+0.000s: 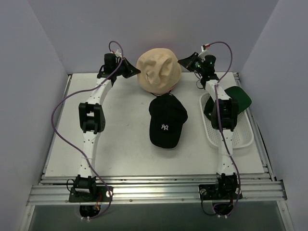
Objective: Stack the hats
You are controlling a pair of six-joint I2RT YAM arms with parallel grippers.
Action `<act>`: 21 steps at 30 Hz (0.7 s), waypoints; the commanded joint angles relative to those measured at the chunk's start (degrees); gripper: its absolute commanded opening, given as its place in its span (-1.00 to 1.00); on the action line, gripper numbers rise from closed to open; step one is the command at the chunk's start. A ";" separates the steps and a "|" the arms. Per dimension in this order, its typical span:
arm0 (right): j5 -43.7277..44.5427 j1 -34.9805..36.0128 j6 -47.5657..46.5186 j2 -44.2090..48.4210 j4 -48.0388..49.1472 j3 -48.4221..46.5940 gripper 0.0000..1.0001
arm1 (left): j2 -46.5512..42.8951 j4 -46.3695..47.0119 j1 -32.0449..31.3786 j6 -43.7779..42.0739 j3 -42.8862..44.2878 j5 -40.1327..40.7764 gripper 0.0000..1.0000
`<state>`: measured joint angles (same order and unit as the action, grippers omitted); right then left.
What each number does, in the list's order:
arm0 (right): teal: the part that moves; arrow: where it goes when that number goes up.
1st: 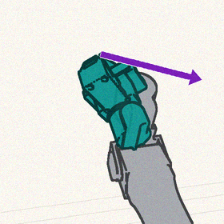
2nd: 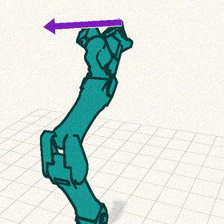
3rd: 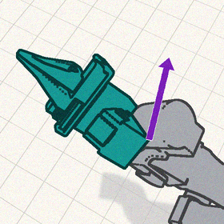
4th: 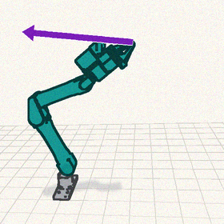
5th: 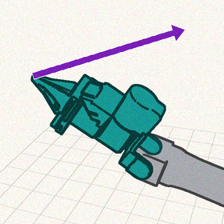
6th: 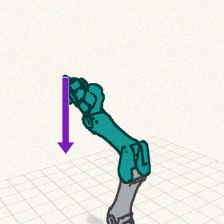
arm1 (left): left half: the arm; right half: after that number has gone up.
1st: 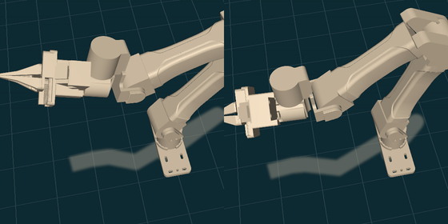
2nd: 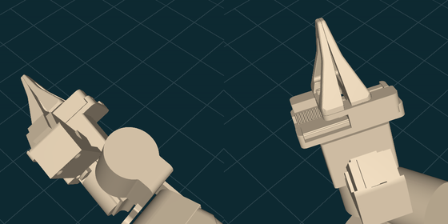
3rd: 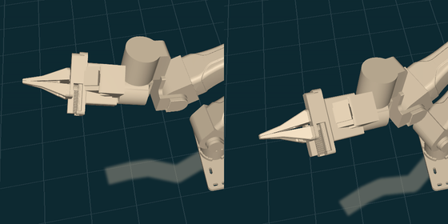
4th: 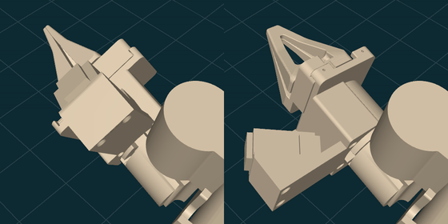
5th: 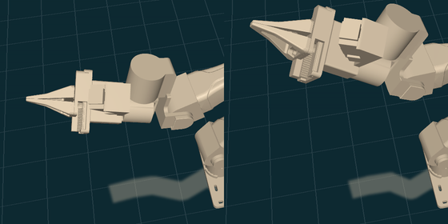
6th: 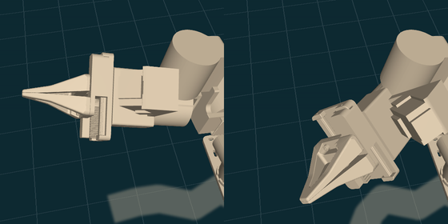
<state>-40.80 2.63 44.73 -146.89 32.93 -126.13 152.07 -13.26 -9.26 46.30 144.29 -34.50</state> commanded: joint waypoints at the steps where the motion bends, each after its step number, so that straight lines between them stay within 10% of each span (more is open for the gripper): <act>1: 4.05 0.09 -3.49 -2.08 -5.67 -5.26 -1.00 | 0.60 0.86 0.99 0.27 2.49 1.81 -0.95; 21: 18.38 2.38 -17.04 -6.74 -25.63 -12.57 -1.00 | 3.94 1.39 0.73 0.28 1.35 6.28 -0.95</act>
<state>-29.50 5.61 32.69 -152.68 13.93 -137.51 153.60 -10.76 -9.34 47.68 144.40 -33.65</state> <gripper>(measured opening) 0.011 0.049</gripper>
